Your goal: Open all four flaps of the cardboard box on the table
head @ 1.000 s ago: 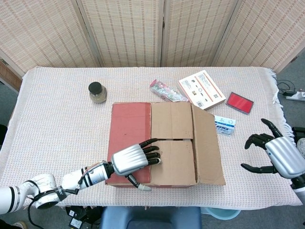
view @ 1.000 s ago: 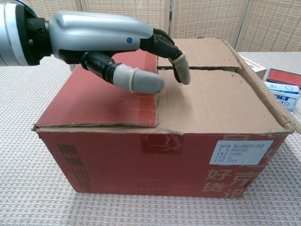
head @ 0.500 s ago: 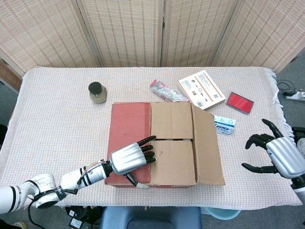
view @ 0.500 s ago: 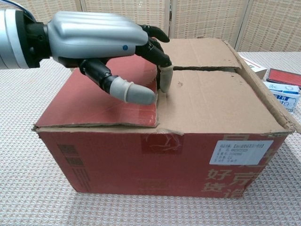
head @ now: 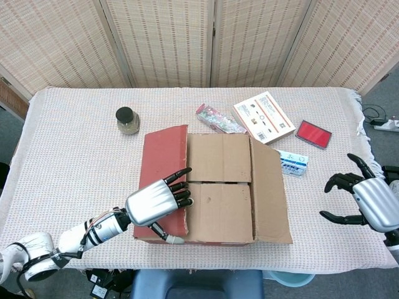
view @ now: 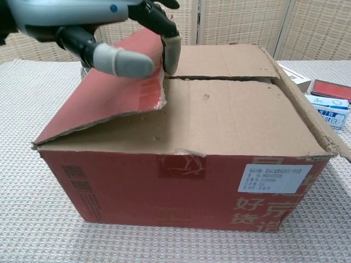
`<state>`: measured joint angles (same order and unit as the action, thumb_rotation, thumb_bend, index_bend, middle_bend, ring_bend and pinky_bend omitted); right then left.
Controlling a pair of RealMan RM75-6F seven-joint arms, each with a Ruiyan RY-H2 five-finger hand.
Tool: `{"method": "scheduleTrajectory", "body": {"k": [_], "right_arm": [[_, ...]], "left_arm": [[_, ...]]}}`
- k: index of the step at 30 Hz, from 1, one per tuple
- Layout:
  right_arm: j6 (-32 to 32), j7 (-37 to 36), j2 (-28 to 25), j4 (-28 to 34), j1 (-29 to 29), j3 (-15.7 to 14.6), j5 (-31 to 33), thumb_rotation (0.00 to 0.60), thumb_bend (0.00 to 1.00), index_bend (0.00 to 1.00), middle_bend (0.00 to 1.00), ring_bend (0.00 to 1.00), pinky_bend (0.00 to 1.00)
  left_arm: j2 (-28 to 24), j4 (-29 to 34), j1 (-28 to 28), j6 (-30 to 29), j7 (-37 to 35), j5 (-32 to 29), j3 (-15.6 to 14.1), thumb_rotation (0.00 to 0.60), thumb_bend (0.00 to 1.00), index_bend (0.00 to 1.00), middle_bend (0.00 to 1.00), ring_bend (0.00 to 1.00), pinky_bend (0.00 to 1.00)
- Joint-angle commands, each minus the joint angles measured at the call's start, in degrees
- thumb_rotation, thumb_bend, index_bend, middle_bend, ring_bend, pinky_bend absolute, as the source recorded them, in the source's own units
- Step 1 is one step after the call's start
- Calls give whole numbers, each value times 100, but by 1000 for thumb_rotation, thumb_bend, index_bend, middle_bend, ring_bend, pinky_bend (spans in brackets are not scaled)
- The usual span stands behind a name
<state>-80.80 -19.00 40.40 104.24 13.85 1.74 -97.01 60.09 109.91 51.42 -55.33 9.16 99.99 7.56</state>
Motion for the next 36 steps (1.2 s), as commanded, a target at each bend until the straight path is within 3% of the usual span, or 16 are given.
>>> {"method": "scheduleTrajectory", "body": {"k": [1,12,36], "right_arm": [[4,-11,8,-12,3,9,6,85,136,481,481,467,0],[-15,-59,21,-49,-3,43,16,85,136,482,481,467,0],[-8,-97,-1,-53,-7,85,27,85,136,481,481,462,0]], "left_arm": [[-252,184,-145,-220,-59,5,19,0,152,422,456,317,0],[-835,432,-544,-847,-322,74,78,0,152,422,458,323,0],[-1504,207,-1417,-1334,-505,-450,-10,0,152,424,458,323,0]]}}
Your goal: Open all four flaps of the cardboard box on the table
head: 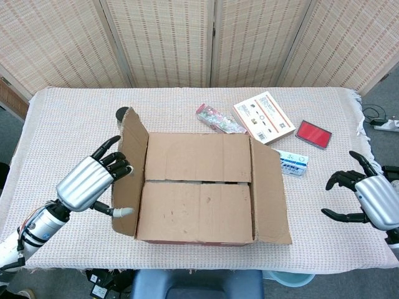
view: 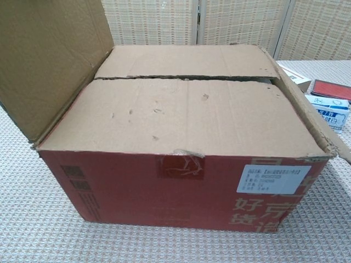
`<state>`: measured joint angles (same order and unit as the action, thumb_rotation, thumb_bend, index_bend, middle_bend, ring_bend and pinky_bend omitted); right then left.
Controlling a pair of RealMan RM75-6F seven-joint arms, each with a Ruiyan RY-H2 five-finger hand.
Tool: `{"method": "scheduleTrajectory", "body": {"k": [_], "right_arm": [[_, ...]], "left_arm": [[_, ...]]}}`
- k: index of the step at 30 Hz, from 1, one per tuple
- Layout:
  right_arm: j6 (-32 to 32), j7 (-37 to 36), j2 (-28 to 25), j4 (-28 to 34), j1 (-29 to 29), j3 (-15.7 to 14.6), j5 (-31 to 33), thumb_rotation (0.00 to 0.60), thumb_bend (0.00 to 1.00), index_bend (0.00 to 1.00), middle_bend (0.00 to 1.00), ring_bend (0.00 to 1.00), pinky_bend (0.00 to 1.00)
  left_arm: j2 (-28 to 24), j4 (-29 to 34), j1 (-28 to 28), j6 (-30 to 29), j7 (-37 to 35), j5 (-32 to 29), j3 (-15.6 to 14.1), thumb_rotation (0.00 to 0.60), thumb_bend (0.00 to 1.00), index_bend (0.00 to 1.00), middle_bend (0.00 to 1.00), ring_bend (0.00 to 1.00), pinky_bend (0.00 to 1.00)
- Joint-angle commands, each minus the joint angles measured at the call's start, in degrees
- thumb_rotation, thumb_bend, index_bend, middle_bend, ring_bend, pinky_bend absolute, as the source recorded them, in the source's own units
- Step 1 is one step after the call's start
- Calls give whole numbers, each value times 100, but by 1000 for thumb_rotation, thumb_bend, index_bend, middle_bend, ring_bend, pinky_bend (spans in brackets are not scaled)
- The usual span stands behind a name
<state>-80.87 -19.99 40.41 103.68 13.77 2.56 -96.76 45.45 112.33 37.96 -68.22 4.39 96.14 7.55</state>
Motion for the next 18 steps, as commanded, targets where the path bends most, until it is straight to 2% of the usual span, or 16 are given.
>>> {"method": "scheduleTrajectory", "body": {"k": [1,8,11,14,17,18], "right_arm": [[-3,2,-3,3,0,6,4,85,136,481,481,462,0],[62,24,-30,39,25,2,-13,92,136,482,481,468,0],[134,127,-32,62,65,5,-39,148,136,481,481,478,0],[231,205,-18,118,135,17,-75,176,137,479,473,474,0],[397,438,8,213,255,53,-108,272,137,432,426,447,0],[511,517,18,287,329,71,-108,282,137,408,406,434,0]], "left_arm": [[-52,-47,-104,-71,-46,-97,-5,0,152,424,459,324,0],[-118,-133,-303,-233,-175,-247,39,0,152,424,459,325,0],[-90,-166,-358,-296,-232,-274,59,0,152,423,459,325,0],[-90,-152,-413,-264,-207,-388,60,0,153,410,459,321,0],[-31,-131,-442,-154,-112,-553,46,0,153,389,458,314,0],[20,-131,-446,-104,-68,-613,39,0,153,381,455,311,0]]}}
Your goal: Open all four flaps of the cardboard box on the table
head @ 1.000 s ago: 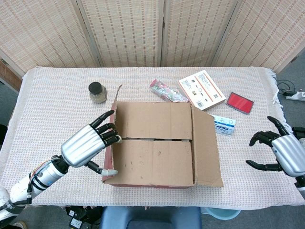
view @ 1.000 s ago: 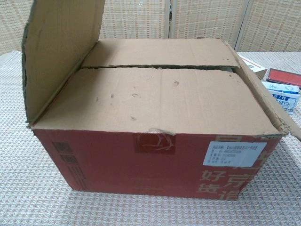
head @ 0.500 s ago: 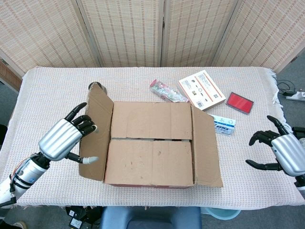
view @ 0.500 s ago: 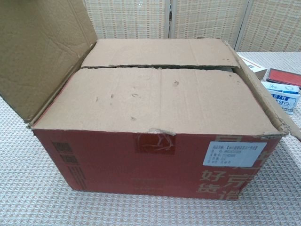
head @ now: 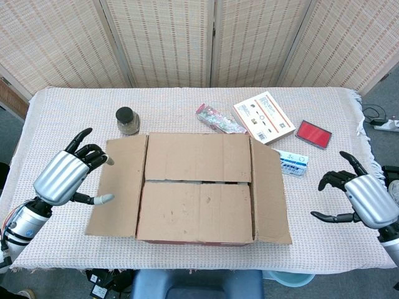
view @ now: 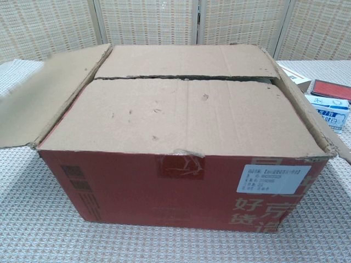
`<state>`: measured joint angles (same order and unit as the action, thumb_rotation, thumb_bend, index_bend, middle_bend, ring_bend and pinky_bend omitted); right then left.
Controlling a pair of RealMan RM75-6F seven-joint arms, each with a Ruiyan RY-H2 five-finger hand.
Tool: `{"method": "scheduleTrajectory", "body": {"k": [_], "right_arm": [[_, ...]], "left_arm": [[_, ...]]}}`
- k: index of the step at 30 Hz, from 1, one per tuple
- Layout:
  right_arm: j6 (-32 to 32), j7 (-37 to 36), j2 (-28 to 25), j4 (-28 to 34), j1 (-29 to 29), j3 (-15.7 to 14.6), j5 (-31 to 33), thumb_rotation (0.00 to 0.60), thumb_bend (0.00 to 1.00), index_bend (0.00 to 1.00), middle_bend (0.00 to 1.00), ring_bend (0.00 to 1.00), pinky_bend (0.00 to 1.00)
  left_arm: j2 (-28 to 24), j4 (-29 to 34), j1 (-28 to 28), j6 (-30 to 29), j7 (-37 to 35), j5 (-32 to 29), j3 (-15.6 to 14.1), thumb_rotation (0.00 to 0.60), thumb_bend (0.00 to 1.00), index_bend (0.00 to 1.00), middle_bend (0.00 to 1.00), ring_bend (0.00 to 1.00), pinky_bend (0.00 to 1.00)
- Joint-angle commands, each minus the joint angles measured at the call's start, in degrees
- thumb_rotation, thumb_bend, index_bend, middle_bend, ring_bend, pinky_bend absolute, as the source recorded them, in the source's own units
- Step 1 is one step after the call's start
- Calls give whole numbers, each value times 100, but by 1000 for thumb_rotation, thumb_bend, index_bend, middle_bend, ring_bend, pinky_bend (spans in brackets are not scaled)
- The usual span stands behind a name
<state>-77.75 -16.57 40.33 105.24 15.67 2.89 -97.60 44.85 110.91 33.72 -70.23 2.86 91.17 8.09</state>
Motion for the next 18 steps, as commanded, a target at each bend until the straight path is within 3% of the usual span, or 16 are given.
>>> {"method": "scheduleTrajectory", "body": {"k": [1,10,14,18], "right_arm": [[301,232,30,190,204,55,-18,287,137,375,380,416,0],[1351,710,207,613,949,331,269,375,137,25,91,243,3],[1883,981,480,738,1431,577,561,437,138,0,57,188,14],[2264,1202,767,703,1775,731,878,469,139,0,48,158,14]], "left_arm": [[123,7,-26,131,119,-161,-22,0,153,373,452,308,0],[512,-175,-69,284,286,-445,-53,0,154,308,405,289,0],[622,-312,-148,301,325,-620,-76,12,157,301,391,286,0],[671,-388,-220,292,367,-734,-93,125,173,294,386,285,0]]}}
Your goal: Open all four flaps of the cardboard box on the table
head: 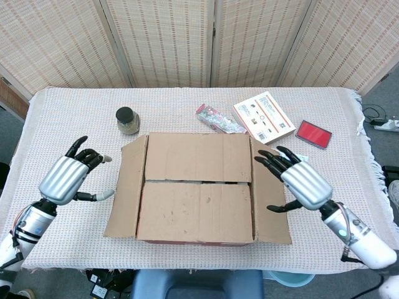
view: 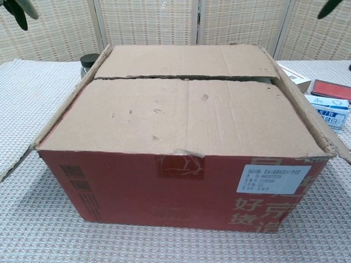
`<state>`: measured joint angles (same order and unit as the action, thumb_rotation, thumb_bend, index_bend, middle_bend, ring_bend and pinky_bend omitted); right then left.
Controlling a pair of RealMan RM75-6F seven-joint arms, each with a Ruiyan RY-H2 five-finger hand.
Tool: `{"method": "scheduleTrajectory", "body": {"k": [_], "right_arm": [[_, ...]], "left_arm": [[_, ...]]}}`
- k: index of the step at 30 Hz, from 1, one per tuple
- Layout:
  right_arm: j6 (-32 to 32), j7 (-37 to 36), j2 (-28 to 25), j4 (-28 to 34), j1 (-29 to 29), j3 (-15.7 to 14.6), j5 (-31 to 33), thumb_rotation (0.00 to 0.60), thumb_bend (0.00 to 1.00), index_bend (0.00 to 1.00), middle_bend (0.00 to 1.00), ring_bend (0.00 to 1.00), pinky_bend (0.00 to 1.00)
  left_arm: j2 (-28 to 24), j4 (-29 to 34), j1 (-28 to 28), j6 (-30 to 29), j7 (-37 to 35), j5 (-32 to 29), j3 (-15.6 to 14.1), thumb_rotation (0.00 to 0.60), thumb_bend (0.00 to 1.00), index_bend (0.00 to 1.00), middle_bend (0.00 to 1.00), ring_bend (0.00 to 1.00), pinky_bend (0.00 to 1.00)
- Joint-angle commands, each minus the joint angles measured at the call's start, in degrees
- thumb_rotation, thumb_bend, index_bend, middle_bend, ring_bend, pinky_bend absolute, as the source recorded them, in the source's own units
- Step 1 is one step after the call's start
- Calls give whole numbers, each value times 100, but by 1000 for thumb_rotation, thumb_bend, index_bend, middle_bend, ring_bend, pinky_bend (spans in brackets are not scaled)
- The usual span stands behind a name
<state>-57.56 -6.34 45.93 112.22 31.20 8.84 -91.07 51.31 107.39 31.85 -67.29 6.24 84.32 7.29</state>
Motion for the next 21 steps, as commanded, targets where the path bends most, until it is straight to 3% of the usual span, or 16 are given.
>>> {"method": "scheduleTrajectory", "body": {"k": [1,8,21], "right_arm": [[325,244,273,-14,295,167,305,476,138,0,45,154,14],[700,787,796,-225,754,365,880,521,138,0,38,151,14],[905,1744,1613,-727,1330,473,1597,525,139,0,39,158,14]], "left_arm": [[32,-47,-49,-3,38,-74,-17,137,182,292,385,284,0],[94,-97,-200,-77,-91,-202,-39,153,193,289,383,284,0],[121,-113,-456,-298,-170,-36,-133,169,193,289,382,284,0]]}}
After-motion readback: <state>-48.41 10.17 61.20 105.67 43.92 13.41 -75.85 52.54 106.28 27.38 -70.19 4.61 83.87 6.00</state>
